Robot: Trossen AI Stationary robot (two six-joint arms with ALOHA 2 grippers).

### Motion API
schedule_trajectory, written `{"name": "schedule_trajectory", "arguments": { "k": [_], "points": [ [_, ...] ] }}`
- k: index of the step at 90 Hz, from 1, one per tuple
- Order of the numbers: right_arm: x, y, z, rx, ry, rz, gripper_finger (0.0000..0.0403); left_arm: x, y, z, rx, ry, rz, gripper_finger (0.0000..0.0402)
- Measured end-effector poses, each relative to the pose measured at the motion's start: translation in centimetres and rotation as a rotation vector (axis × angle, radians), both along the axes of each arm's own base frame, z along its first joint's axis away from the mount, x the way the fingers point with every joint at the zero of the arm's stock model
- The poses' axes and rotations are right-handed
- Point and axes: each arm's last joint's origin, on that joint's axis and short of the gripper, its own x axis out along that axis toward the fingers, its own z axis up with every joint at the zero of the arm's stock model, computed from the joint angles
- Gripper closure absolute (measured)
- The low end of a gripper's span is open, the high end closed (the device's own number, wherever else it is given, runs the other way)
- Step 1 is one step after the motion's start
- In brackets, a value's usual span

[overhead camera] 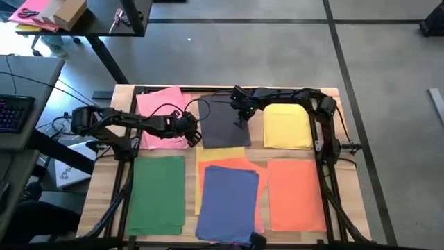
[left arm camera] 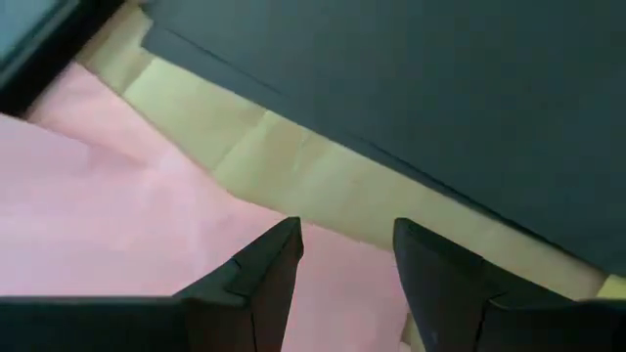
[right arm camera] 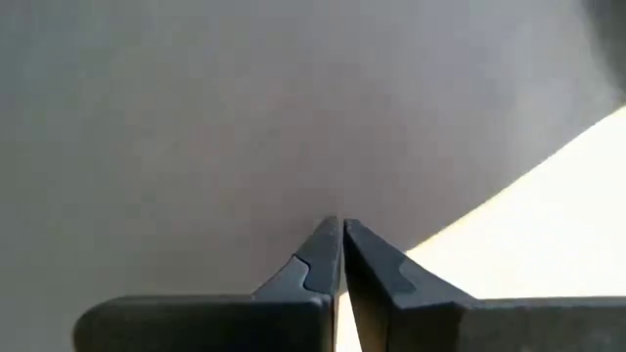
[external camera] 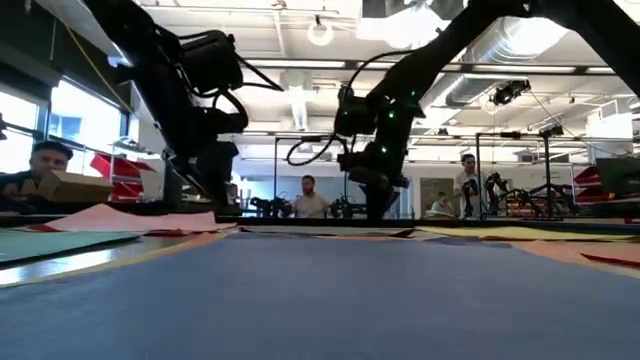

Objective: Organize paper
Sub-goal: Adjust the stacked colored papers

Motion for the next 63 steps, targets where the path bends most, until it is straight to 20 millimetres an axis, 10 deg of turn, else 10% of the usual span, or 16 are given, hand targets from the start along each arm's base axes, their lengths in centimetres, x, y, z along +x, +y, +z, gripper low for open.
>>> {"name": "schedule_trajectory", "arguments": {
  "k": [43, 63],
  "points": [
    [0.8, 2.7, 7.4, -0.207, -0.214, 0.106, 0.0403, -3.6, -1.6, 2.2, 0.04, 0.107, 0.114, 0.0245],
    [0.0, 5.7, 6.5, -0.258, -0.257, 0.127, 0.0403, -4.8, -4.2, 2.0, 0.029, 0.087, 0.099, 0.0245]
  ]
}}
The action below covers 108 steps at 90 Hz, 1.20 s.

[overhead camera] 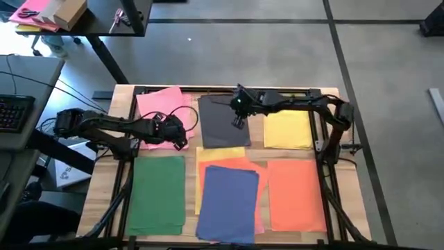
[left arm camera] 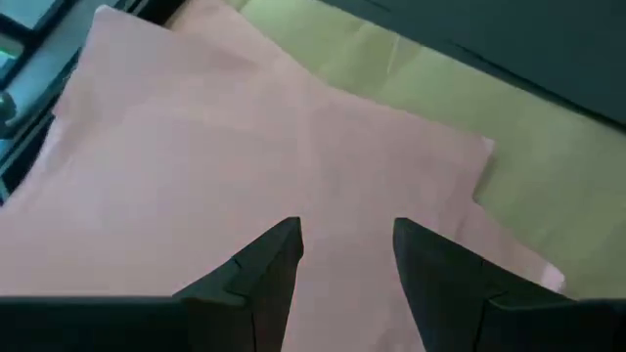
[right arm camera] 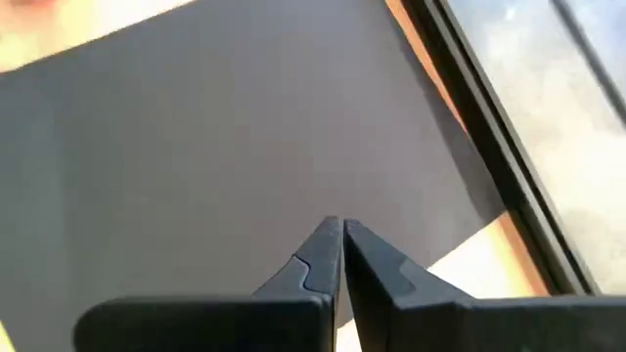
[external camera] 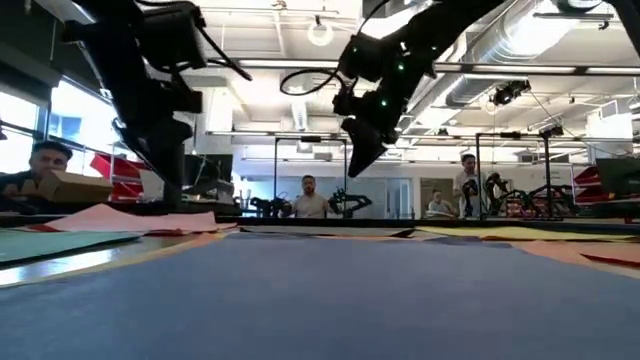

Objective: Organize paper
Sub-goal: Adjust the stacked colored papers

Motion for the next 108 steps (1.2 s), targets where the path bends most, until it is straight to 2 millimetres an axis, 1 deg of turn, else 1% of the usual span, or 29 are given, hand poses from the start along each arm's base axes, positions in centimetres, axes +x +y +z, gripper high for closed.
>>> {"name": "schedule_trajectory", "arguments": {
  "k": [10, 16, 26, 36, 43, 60, 71, 79, 85, 92, 100, 108],
  "points": [
    [-0.8, 2.1, 0.2, -0.008, -0.091, 0.014, 0.0403, -1.1, -1.1, -1.0, -0.024, -0.031, -0.01, 0.0245],
    [-1.4, 3.1, -0.2, 0.024, -0.08, 0.009, 0.0403, -1.4, -1.7, -1.3, -0.043, -0.068, -0.016, 0.0245],
    [-2.3, 4.0, -0.4, 0.065, -0.051, 0.009, 0.0403, -1.4, -2.4, -1.2, -0.055, -0.123, -0.069, 0.0245],
    [-2.4, 5.1, -0.7, 0.094, -0.035, 0.006, 0.0403, -1.4, -2.6, -1.1, -0.053, -0.124, -0.086, 0.0245],
    [-2.1, 5.8, -0.9, 0.097, -0.039, 0.02, 0.0403, -1.4, -2.3, -1.2, -0.106, -0.14, -0.04, 0.0247],
    [-1.7, 7.3, -0.8, 0.05, -0.035, 0.034, 0.0403, -1.6, -1.0, -1.3, -0.13, -0.14, 0.057, 0.0267],
    [-1.7, 7.7, -0.8, 0.035, -0.033, 0.037, 0.0403, -1.3, 0.4, -1.5, -0.087, -0.166, 0.134, 0.0277],
    [-1.6, 7.9, -0.8, 0.036, -0.038, 0.039, 0.0403, -1.2, 1.9, -1.7, -0.039, -0.173, 0.216, 0.0282],
    [-1.5, 7.9, -0.7, 0.033, -0.053, 0.04, 0.0403, -1.1, 3.2, -1.8, -0.059, -0.196, 0.257, 0.0285],
    [-1.3, 7.8, -0.6, 0.03, -0.068, 0.042, 0.0403, -0.3, 4.7, -2.0, -0.106, -0.247, 0.231, 0.0286],
    [-1.3, 7.8, -0.5, 0.027, -0.078, 0.043, 0.0403, 0.9, 5.8, -2.3, -0.091, -0.297, 0.161, 0.0287],
    [-1.3, 7.8, -0.5, 0.027, -0.077, 0.043, 0.0403, 1.8, 6.6, -3.4, -0.082, -0.288, 0.133, 0.0287]
  ]
}}
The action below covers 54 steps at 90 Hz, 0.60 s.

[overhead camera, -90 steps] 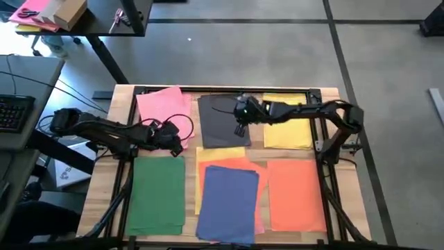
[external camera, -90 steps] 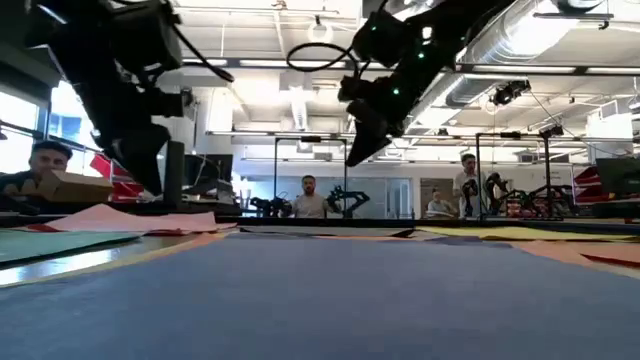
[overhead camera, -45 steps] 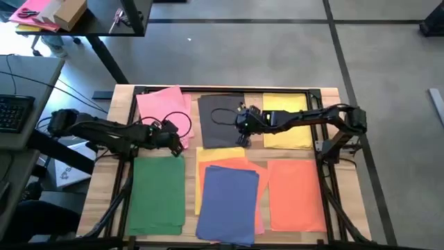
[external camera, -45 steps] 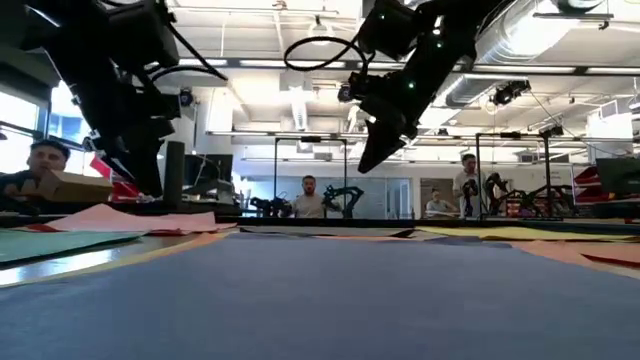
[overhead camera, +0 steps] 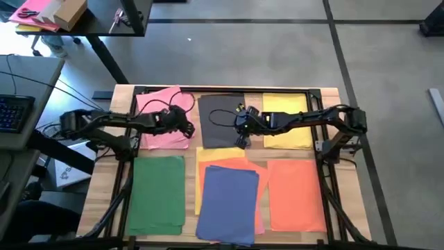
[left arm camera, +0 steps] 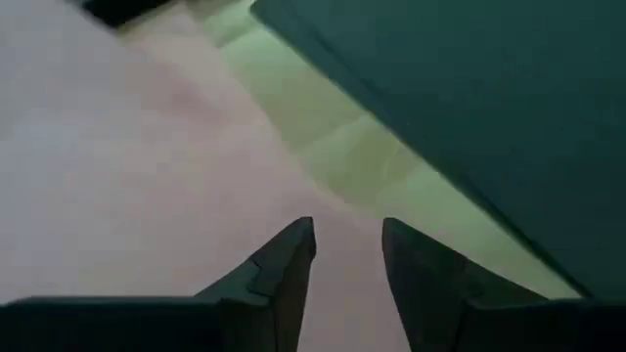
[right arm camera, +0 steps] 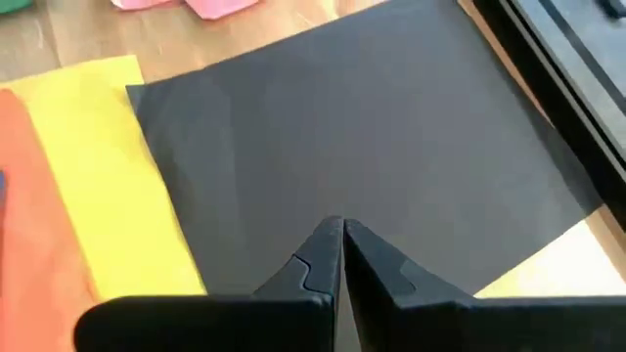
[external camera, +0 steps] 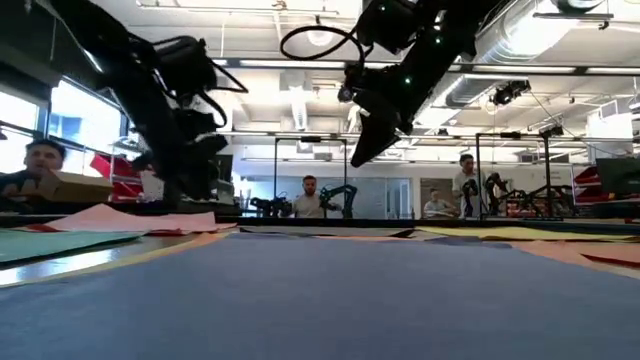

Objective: Organize paper
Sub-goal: Adjust the stacked colored papers

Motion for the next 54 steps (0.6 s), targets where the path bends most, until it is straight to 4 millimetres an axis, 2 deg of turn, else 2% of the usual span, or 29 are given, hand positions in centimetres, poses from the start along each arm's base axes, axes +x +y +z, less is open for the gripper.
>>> {"name": "schedule_trajectory", "arguments": {
  "k": [21, 54],
  "points": [
    [0.0, 0.0, 0.0, 0.0, 0.001, 0.0, 0.0403, 1.8, 0.5, -2.9, -0.057, -0.011, -0.092, 0.0287],
    [-0.1, -0.2, 0.0, -0.022, 0.01, -0.012, 0.0403, 2.5, -2.3, -3.4, -0.087, 0.05, -0.21, 0.0287]
  ]
}}
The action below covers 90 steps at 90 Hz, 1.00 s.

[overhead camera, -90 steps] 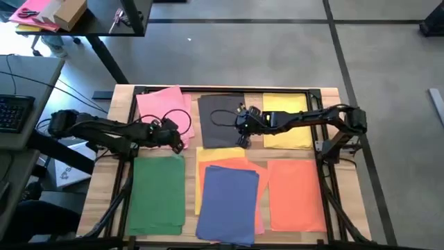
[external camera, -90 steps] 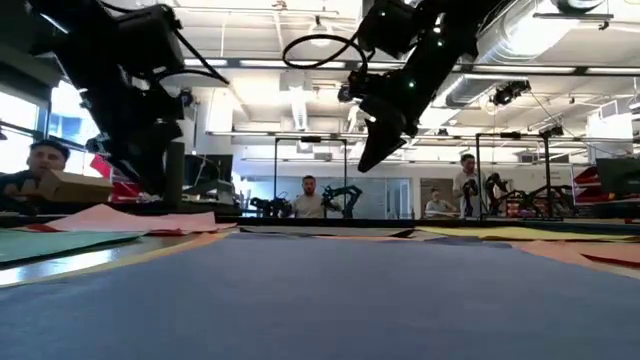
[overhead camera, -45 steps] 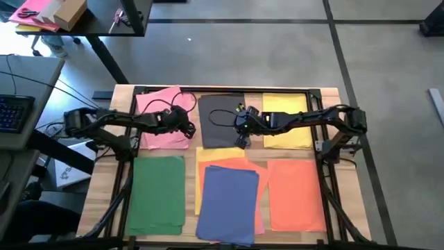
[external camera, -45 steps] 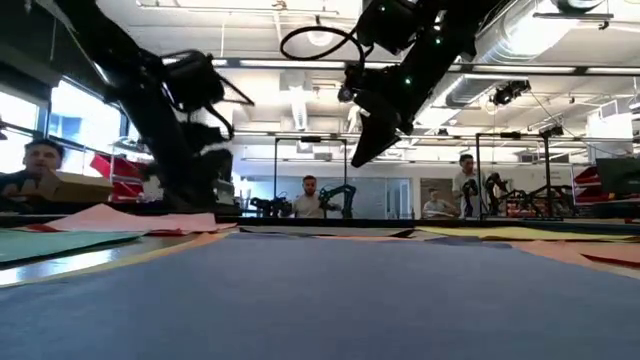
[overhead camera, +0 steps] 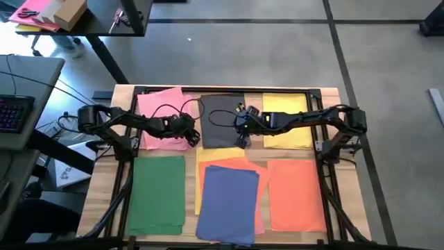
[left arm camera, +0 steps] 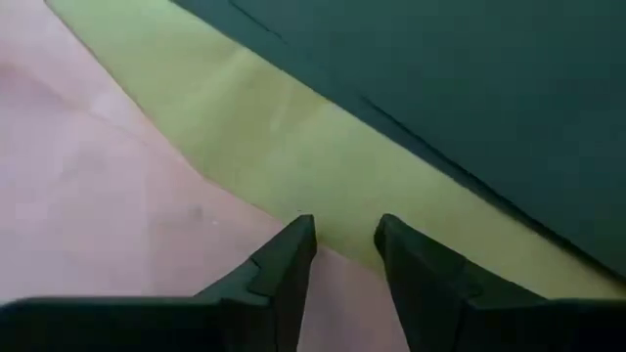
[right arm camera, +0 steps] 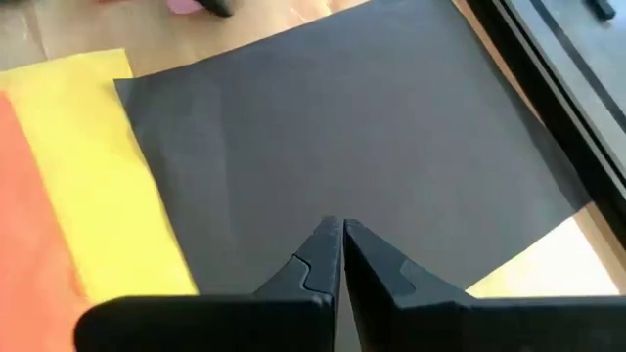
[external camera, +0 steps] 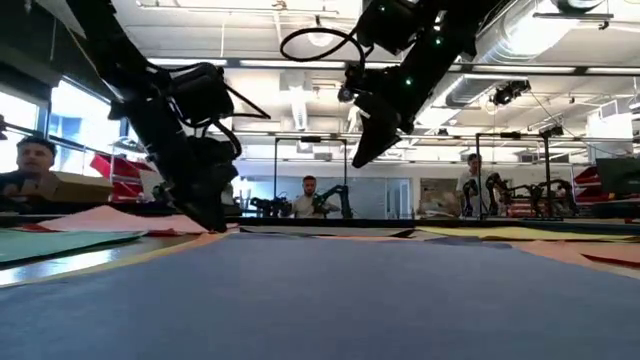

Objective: Organize paper
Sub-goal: Adjust the stacked colored papers

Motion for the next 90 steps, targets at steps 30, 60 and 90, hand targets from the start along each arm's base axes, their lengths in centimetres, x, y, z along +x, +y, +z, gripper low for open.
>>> {"name": "schedule_trajectory", "arguments": {
  "k": [30, 60, 90],
  "points": [
    [-0.1, -0.6, 0.0, 0.0, 0.0, -0.017, 0.0403, 0.4, -3.3, 0.6, -0.057, -0.025, -0.125, 0.0287],
    [-0.1, -0.6, 0.0, 0.002, 0.003, -0.018, 0.0403, -0.6, -4.9, 2.7, -0.077, -0.06, -0.175, 0.0287],
    [-0.2, -0.6, -0.1, 0.011, 0.003, -0.023, 0.0403, -3.5, -5.9, 2.4, -0.159, 0.192, -0.167, 0.0287]
  ]
}}
